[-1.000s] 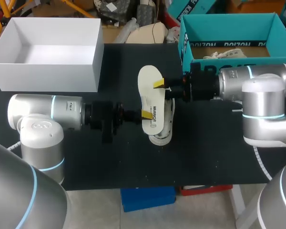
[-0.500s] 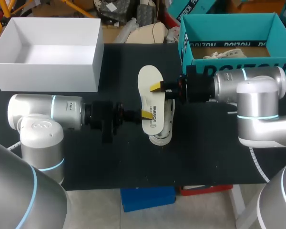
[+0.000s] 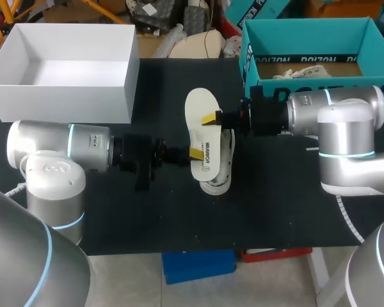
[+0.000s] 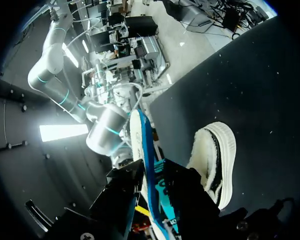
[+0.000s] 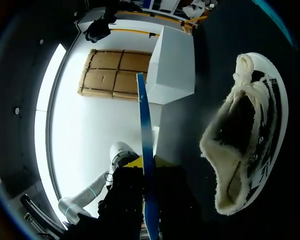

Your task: Take the shoe out of the shoebox, open the shoe tongue, remove and reinsert the insole, then place the shoe into the shoebox

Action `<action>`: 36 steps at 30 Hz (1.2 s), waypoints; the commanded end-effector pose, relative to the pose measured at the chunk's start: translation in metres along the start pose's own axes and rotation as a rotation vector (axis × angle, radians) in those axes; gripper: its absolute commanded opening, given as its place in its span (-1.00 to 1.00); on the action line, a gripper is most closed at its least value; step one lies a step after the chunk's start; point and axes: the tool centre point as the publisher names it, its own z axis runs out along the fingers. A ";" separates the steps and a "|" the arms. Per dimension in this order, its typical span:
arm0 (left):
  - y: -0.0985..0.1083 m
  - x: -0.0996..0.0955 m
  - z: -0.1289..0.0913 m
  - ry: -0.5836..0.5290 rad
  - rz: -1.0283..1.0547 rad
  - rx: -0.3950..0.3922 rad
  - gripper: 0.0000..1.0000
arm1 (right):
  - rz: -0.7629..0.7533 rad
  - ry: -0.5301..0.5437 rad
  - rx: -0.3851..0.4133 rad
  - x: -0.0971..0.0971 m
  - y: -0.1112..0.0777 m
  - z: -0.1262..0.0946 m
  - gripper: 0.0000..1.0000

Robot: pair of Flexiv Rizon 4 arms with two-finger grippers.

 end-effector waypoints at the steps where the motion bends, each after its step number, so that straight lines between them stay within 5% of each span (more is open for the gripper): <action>1: -0.003 -0.014 -0.030 0.198 0.051 -0.008 1.00 | 0.001 -0.002 0.000 0.001 0.000 0.001 -1.00; 7: 0.004 -0.027 -0.049 0.488 0.170 -0.006 1.00 | 0.001 -0.002 0.000 0.001 0.000 0.001 -1.00; 15: 0.003 -0.047 -0.041 0.763 0.229 -0.007 1.00 | 0.001 -0.002 0.000 0.001 0.000 0.001 -1.00; 18: 0.000 -0.060 -0.039 0.732 0.264 -0.002 1.00 | 0.001 -0.002 0.000 0.001 0.000 0.001 -1.00; 36: 0.001 -0.060 -0.033 0.778 0.258 0.010 1.00 | 0.001 -0.002 0.000 0.001 0.000 0.001 -1.00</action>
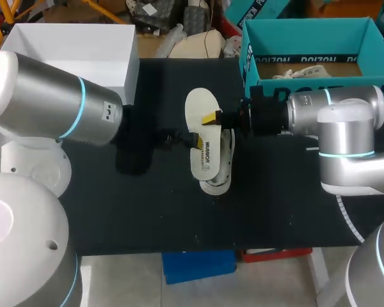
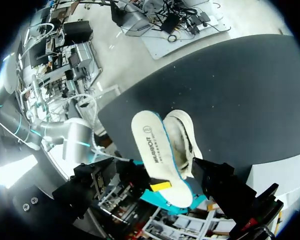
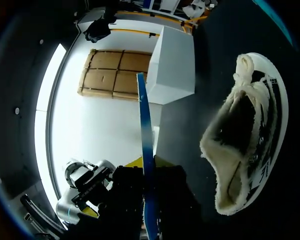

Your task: Take the shoe out of the shoebox, open the shoe tongue, remove and reinsert the insole, then place the shoe into the shoebox

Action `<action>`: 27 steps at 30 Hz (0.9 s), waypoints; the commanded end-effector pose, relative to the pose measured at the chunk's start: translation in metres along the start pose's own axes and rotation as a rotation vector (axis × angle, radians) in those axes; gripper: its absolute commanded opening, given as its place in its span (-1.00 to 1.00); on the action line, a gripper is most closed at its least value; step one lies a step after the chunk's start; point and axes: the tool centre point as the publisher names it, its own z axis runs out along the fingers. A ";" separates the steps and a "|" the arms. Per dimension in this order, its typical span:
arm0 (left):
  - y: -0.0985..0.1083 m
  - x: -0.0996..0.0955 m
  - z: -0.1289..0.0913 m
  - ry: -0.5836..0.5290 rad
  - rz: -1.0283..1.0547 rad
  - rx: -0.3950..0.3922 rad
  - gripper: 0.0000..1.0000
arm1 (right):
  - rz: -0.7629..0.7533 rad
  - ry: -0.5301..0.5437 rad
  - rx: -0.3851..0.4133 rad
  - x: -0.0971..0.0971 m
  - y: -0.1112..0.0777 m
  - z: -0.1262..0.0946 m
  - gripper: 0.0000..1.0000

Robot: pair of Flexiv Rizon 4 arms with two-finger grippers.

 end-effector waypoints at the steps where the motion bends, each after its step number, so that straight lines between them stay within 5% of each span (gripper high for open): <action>1: 0.002 -0.010 0.012 0.236 0.001 0.037 1.00 | 0.001 -0.003 -0.001 0.001 0.000 0.001 -1.00; 6: 0.005 -0.020 0.022 0.300 -0.086 0.144 1.00 | 0.001 -0.003 -0.001 0.001 0.000 0.001 -1.00; 16: 0.004 -0.033 0.017 0.567 -0.111 0.198 1.00 | 0.001 -0.003 -0.001 0.001 0.000 0.001 -1.00; 27: -0.004 -0.029 0.012 0.552 -0.172 0.214 1.00 | 0.001 -0.003 -0.001 0.001 0.000 0.001 -1.00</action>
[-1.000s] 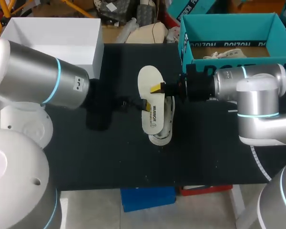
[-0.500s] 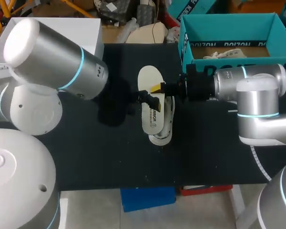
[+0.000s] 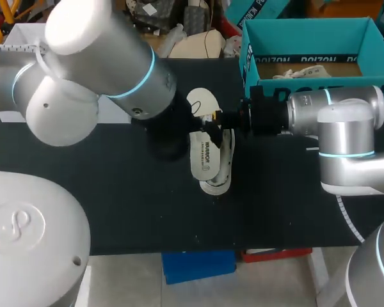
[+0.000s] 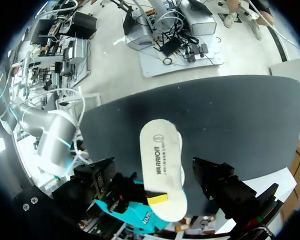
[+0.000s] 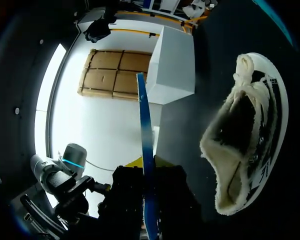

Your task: Take the shoe out of the shoebox, open the shoe tongue, remove and reinsert the insole, then place the shoe into the shoebox

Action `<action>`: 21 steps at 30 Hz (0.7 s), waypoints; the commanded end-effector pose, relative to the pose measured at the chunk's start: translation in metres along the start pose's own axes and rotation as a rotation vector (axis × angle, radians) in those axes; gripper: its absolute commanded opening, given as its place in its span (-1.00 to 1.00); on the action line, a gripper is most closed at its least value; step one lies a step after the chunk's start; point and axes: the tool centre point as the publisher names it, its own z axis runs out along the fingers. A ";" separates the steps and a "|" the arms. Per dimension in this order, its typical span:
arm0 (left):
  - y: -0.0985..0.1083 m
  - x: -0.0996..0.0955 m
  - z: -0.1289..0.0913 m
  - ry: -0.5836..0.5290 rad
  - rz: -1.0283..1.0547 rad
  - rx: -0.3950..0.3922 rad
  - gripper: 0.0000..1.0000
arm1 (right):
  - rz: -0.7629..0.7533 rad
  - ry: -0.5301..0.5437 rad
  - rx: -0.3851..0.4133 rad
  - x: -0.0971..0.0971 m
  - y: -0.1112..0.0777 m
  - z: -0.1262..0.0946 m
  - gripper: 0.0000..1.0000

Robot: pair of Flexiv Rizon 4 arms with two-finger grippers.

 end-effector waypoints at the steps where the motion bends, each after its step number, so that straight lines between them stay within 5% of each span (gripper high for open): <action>1: -0.004 -0.001 -0.002 0.256 -0.011 0.000 1.00 | 0.001 -0.003 -0.001 0.001 0.000 0.001 -1.00; 21: 0.023 -0.008 0.012 0.237 -0.045 0.014 1.00 | 0.001 -0.003 -0.001 0.001 0.000 0.001 -1.00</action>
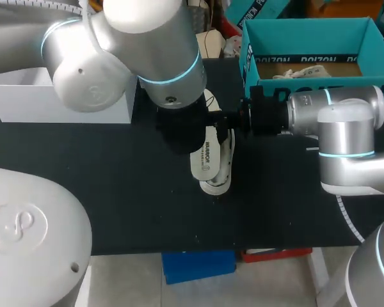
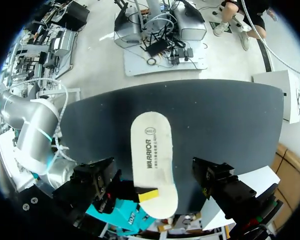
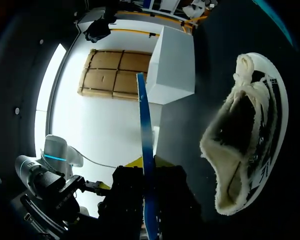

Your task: Take the shoe out of the shoebox, open the shoe tongue, remove and reinsert the insole, then place the shoe into the shoebox

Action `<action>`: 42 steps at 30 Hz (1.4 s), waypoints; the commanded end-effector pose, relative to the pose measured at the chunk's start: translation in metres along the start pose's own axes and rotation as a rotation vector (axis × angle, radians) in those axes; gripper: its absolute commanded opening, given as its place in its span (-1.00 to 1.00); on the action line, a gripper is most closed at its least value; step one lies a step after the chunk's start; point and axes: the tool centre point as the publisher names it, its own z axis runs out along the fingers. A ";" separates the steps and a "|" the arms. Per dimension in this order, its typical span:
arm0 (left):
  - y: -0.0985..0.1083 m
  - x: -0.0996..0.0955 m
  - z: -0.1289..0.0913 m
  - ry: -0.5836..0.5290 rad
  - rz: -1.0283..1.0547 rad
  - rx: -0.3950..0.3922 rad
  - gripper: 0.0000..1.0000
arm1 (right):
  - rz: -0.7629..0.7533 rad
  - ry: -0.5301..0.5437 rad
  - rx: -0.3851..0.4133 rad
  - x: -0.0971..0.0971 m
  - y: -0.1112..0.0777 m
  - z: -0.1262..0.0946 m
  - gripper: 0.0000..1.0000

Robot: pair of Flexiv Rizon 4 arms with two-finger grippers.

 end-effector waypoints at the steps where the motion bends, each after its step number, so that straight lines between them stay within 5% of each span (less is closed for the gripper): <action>1: 0.009 -0.011 0.008 0.026 0.000 0.004 1.00 | 0.001 -0.003 -0.001 0.001 0.000 0.001 -1.00; 42: 0.148 0.005 0.033 0.044 -0.059 -0.036 1.00 | 0.001 -0.003 -0.001 0.001 0.000 0.001 -1.00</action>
